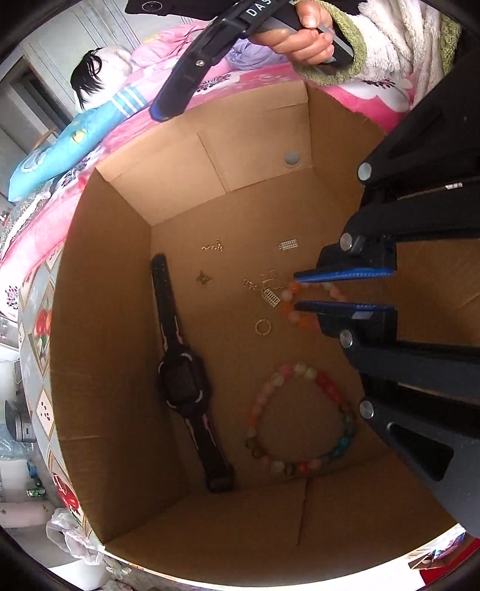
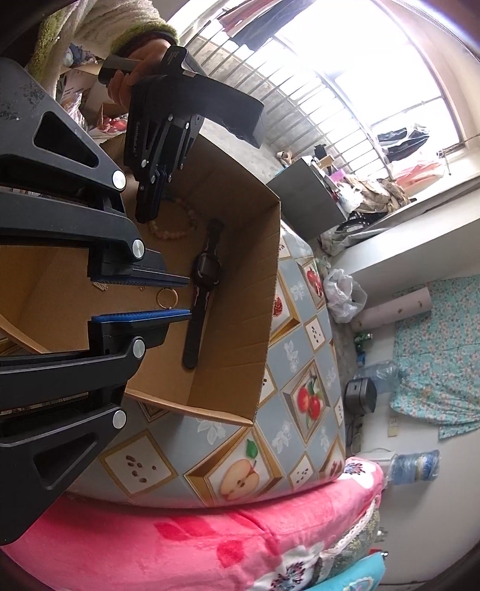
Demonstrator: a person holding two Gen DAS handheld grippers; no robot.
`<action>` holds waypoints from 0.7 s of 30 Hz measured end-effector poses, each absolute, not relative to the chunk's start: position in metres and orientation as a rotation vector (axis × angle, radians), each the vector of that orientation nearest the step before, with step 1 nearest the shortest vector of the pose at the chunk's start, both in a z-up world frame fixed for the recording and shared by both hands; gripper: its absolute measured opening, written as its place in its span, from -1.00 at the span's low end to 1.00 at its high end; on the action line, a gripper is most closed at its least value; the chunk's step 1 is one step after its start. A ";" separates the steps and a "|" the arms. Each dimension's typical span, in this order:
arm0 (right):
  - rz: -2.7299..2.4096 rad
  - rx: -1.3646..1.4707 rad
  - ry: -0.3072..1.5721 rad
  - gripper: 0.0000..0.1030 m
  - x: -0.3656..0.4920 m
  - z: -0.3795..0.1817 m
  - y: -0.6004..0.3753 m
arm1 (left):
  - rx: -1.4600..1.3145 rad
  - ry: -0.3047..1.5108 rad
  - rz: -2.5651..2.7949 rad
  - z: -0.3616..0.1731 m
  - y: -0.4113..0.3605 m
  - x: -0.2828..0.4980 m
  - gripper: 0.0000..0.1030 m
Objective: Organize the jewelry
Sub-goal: 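Open both tools to drop the bracelet and ring into the box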
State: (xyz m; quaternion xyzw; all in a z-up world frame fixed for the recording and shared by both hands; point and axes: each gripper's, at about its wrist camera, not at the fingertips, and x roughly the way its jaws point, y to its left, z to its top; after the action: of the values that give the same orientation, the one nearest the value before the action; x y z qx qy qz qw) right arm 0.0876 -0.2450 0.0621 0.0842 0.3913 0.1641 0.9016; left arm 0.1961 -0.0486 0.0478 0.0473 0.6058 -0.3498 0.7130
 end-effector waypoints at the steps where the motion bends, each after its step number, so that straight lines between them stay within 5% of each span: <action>1: 0.343 0.170 0.818 -0.81 0.089 0.061 -0.244 | 0.099 1.335 -0.770 0.049 -0.048 0.197 -0.72; 7: 0.395 0.105 0.997 -0.81 0.106 0.046 -0.229 | 0.047 1.218 -0.743 0.071 -0.029 0.191 -0.63; 9: 0.406 0.057 1.068 -0.81 0.114 0.038 -0.221 | 0.018 1.154 -0.731 0.082 -0.019 0.184 -0.49; 14: 0.415 -0.107 1.252 -0.81 0.139 0.012 -0.195 | -0.091 0.984 -0.625 0.107 0.018 0.156 0.24; 21: 0.343 -0.275 1.386 -0.76 0.151 -0.018 -0.171 | -0.138 0.838 -0.505 0.126 0.056 0.124 0.53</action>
State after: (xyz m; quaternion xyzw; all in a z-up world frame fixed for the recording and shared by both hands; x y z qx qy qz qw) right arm 0.1507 -0.1712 -0.0183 -0.1255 0.6334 0.1566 0.7473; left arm 0.1244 0.0564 0.1257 -0.0664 0.4022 -0.2422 0.8804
